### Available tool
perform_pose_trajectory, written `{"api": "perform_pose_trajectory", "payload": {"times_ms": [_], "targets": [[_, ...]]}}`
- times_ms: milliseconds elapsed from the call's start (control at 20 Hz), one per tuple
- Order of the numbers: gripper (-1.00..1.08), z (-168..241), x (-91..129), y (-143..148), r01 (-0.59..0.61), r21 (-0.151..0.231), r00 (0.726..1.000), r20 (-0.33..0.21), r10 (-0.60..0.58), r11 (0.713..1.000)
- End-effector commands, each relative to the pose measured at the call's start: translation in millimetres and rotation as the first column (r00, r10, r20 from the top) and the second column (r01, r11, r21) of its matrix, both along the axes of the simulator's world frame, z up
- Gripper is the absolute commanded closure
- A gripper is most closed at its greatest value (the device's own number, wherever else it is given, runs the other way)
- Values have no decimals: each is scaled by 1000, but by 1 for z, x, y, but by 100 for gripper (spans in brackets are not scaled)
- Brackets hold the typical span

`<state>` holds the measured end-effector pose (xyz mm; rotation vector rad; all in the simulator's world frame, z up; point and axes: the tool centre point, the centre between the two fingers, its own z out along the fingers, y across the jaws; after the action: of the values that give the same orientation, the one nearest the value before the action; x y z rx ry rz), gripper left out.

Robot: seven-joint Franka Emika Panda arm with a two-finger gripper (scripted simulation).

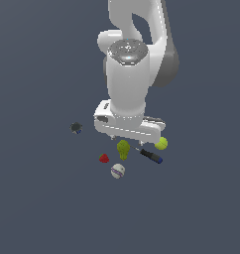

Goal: Pick up a designated object from a clutter of objects.

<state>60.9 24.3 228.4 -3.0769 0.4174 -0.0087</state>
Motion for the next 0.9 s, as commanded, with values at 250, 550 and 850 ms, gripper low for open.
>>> {"api": "perform_pose_trajectory", "payload": {"times_ms": [250, 550, 850], "targets": [[-92, -68, 23, -16, 219, -12, 976, -10, -219, 976], [-92, -111, 32, -26, 341, -25, 940, -12, -342, 940], [-92, -135, 35, -32, 408, -33, 912, -11, -409, 912]]}}
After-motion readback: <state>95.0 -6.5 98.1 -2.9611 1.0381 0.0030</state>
